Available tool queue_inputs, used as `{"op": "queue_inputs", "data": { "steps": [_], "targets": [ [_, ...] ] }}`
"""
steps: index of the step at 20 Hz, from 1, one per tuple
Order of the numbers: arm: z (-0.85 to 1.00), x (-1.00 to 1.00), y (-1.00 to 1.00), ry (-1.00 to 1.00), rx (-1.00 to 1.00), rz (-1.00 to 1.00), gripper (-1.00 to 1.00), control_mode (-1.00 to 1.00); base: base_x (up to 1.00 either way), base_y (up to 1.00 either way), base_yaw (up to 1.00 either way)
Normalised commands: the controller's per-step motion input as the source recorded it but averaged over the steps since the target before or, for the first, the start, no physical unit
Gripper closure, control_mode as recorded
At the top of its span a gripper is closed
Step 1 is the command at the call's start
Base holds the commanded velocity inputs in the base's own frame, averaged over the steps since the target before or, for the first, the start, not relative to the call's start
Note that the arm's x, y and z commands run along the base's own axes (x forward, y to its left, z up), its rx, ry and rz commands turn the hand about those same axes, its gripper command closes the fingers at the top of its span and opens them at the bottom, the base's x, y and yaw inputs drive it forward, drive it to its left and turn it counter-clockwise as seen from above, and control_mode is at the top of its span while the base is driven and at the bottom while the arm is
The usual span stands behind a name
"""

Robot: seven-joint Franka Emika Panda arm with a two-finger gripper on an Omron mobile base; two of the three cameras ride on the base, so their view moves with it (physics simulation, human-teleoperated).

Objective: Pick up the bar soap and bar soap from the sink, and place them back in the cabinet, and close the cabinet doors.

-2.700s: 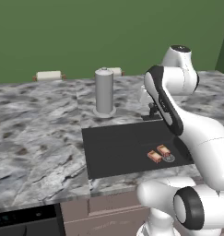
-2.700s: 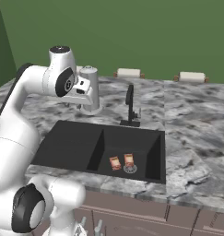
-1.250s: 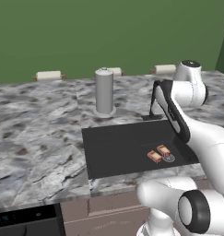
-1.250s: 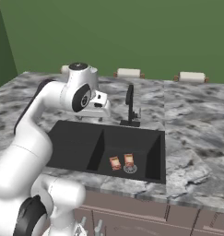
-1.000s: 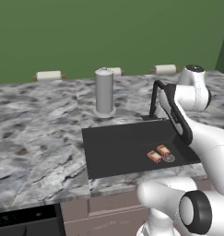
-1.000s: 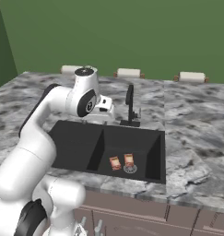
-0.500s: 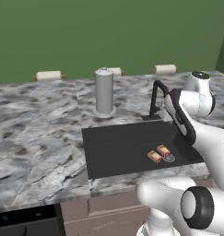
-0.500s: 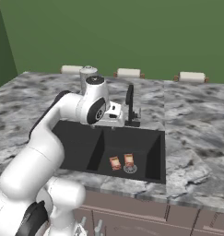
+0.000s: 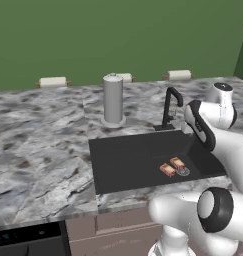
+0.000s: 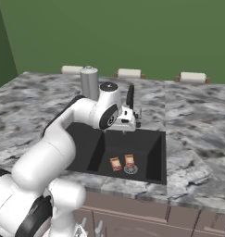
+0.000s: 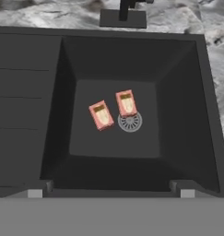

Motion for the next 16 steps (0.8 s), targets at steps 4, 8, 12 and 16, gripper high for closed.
{"op": "queue_inputs", "data": {
  "steps": [4,8,12,16],
  "targets": [
    [-0.24,0.36,-0.2,0.0,0.0,0.0,-1.0,-1.0,0.0,0.0,0.0],
    [-0.33,0.22,-0.09,0.0,0.0,0.0,-1.0,-1.0,0.0,0.0,0.0],
    [-0.29,0.02,-0.1,0.0,0.0,0.0,-1.0,-1.0,0.0,0.0,0.0],
    [-0.26,0.04,-0.09,0.0,0.0,0.0,-1.0,-1.0,0.0,0.0,0.0]
  ]
}}
